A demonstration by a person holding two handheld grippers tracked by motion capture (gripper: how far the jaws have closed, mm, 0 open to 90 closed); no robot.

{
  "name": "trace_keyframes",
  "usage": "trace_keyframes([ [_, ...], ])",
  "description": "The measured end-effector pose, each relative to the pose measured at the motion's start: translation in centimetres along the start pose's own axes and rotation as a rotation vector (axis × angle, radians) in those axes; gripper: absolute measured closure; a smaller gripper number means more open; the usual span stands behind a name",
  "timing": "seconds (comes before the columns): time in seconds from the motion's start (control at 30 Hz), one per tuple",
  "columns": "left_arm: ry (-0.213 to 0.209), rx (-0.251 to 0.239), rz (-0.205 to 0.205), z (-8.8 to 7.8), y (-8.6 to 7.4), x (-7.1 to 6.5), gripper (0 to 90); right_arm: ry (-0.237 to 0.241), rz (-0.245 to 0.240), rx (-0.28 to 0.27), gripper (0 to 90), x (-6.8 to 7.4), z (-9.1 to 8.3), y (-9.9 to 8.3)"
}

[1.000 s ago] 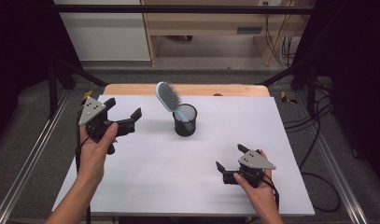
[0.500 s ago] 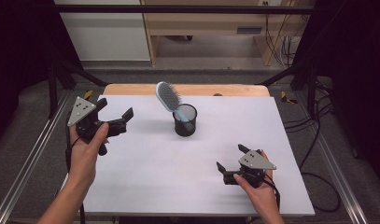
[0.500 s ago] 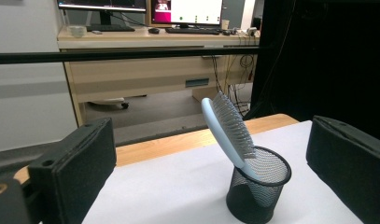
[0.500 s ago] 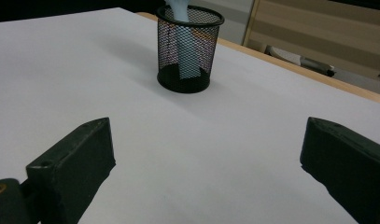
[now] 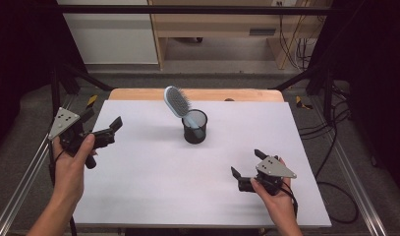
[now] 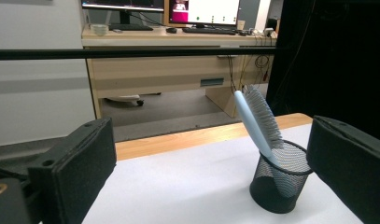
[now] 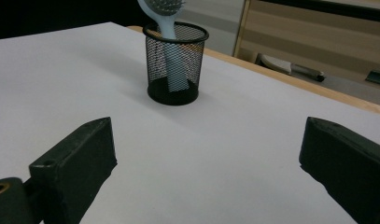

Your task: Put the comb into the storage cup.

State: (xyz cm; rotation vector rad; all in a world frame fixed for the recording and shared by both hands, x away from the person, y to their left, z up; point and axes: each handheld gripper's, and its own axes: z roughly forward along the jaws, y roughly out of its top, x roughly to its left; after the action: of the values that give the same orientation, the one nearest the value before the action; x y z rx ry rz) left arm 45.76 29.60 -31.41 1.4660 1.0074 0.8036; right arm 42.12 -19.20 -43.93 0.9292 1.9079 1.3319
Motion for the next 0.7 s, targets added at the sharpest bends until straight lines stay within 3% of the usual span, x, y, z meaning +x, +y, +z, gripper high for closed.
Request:
trace_keyframes([
  [0.3,0.030,-0.005,-0.006,-1.5,-0.6,1.7,1.6,-0.026,-0.015,-0.024,3.8,-1.3,-1.3,-0.1],
  [0.43,0.038,-0.016,-0.002,-2.0,-0.8,2.2,1.6,-0.019,0.018,-0.006,4.9,-1.9,-2.1,-1.2],
  [0.53,0.051,-0.031,0.002,-2.4,-1.0,2.7,1.5,-0.020,0.063,-0.027,5.7,-2.1,-2.3,-2.4],
  [0.7,0.060,-0.049,-0.024,-3.1,-1.8,3.5,1.5,-0.012,0.045,-0.014,5.3,-2.1,-2.2,-3.3],
])
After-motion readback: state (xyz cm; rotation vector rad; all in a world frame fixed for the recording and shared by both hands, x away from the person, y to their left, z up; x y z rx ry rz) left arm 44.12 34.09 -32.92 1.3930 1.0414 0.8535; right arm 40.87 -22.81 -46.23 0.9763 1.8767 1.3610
